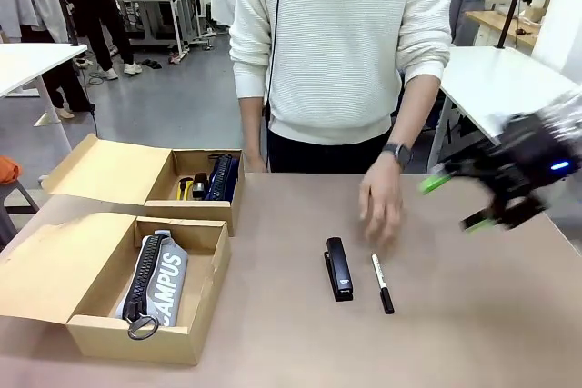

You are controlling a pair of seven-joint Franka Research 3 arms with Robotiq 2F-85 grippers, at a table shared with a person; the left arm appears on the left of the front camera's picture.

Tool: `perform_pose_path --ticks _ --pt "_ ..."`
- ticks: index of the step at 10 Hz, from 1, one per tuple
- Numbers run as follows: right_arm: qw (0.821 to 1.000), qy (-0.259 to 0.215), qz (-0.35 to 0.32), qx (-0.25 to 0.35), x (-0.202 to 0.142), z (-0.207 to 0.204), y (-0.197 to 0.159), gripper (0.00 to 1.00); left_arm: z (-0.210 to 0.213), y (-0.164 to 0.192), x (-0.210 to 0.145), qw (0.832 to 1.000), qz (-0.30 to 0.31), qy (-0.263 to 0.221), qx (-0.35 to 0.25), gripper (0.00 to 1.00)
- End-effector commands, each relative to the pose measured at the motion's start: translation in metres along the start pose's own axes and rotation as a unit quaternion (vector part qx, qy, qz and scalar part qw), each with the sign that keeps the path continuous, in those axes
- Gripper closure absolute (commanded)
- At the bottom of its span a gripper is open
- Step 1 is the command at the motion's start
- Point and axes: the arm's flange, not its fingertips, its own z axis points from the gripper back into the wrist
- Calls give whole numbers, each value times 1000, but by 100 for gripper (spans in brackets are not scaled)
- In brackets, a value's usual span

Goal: Place items inside the box.
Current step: Pick up a Pencil pouch or Stapler and place it inside the Mailer Box closest to the robot.

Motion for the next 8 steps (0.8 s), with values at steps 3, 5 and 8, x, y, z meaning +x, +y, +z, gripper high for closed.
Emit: perform_pose_path --ticks 3,5,8 --pt "958 -192 -155 146 -68 119 -179 0 -1 -2 -1 1000 -9 -9 -10 0" --pt "927 -213 -237 196 -70 125 -215 0 -1 -2 -1 1000 -9 -9 -10 0" --pt "941 -170 -247 159 -53 114 -195 0 -1 -2 -1 1000 -9 -9 -10 0"
